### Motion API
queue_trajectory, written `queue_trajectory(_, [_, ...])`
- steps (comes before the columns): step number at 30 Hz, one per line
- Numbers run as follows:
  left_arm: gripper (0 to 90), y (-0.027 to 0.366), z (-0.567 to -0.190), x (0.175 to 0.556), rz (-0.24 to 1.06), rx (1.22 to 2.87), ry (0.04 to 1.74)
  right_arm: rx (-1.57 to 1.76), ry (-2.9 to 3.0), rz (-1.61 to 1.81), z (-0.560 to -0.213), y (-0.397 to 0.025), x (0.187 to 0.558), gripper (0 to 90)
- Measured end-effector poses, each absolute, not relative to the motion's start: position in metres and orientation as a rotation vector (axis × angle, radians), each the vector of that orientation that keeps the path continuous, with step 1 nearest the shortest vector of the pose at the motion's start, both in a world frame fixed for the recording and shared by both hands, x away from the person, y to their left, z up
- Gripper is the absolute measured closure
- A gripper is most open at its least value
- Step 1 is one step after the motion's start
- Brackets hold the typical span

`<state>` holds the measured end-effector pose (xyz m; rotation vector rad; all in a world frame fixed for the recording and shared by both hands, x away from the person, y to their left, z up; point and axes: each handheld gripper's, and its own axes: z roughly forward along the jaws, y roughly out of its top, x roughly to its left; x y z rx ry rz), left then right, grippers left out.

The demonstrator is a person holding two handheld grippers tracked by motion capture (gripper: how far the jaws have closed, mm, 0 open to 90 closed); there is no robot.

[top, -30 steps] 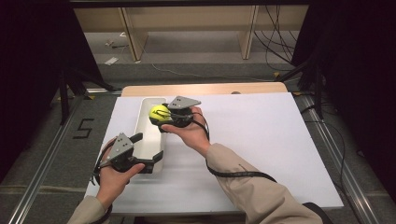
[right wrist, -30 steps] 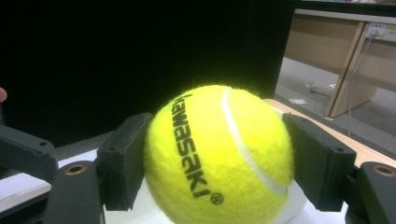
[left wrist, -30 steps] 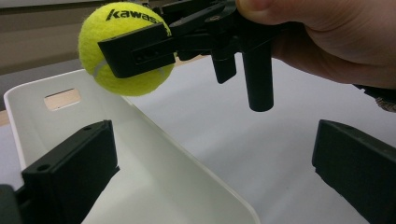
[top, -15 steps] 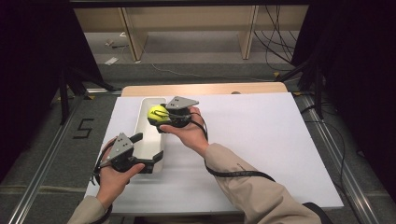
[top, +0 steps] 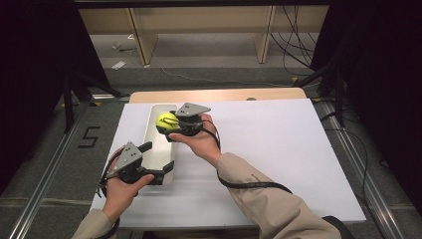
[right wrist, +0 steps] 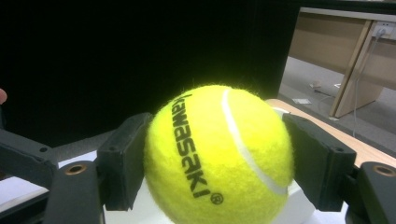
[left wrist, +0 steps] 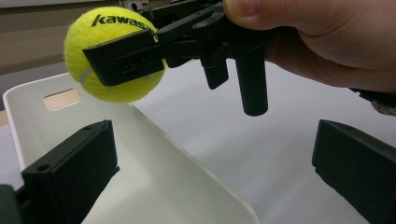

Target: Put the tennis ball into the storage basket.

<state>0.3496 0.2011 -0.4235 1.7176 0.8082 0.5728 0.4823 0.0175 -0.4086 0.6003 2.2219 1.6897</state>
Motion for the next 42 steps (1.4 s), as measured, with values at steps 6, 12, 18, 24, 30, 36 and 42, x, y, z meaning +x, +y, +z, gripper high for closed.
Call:
queue_trajectory(6, [0.0,0.201,-0.423,0.349,0.572,1.717,0.807,0.598,2.226,1.69,-0.409,0.02,0.482,27.7])
queue_trajectory(12, [0.0,0.201,-0.423,0.349,0.57,1.716,0.81,0.599,2.231,1.686,-0.409,0.022,0.482,27.8])
queue_trajectory(18, [0.0,0.2,-0.423,0.349,0.566,1.713,0.813,0.596,2.235,1.687,-0.41,0.024,0.482,27.7])
queue_trajectory(24, [0.0,0.201,-0.423,0.349,0.567,1.714,0.812,0.592,2.237,1.689,-0.41,0.026,0.482,27.7])
queue_trajectory(30, [0.0,0.201,-0.423,0.349,0.568,1.713,0.813,0.597,2.243,1.686,-0.411,0.028,0.482,27.7])
queue_trajectory(36, [0.0,0.201,-0.423,0.349,0.568,1.714,0.812,0.593,2.246,1.685,-0.412,0.03,0.483,27.7])
queue_trajectory(42, [0.0,0.2,-0.423,0.349,0.565,1.71,0.813,0.597,2.247,1.685,-0.413,0.031,0.483,27.7])
